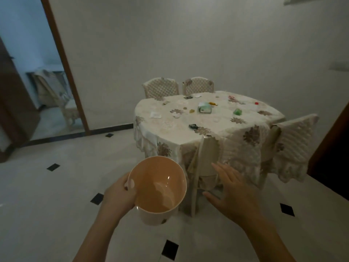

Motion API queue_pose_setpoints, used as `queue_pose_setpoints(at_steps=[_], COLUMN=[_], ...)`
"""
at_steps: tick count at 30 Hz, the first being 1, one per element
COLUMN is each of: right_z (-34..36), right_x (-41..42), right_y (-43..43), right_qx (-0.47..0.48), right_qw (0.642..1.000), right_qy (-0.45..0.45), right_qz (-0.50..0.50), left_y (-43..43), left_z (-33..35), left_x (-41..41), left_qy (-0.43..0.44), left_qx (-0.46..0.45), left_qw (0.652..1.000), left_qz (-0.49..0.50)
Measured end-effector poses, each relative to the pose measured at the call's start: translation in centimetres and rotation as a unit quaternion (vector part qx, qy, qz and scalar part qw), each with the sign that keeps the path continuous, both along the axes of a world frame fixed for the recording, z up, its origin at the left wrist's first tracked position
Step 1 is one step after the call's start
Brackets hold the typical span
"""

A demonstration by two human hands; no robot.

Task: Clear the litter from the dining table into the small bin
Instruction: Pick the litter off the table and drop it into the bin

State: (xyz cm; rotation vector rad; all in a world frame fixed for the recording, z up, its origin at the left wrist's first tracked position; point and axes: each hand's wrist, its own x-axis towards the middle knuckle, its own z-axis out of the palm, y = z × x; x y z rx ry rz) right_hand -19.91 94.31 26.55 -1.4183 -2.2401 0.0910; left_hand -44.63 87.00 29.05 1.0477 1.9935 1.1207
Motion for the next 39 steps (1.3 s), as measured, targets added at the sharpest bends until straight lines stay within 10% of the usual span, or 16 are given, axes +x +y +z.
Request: queue_pose_setpoints(at_steps=[39], right_z=[-12.5], right_x=[-13.6], right_y=[59.5], right_qx=[-0.209], right_qw=[0.967], right_qy=[-0.009], right_qz=[-0.146], left_y=[63.1], left_z=[-5.5], left_x=[-15.7], left_qy=[0.13], left_qx=[-0.011], left_qw=[0.989], left_qz=[-0.07])
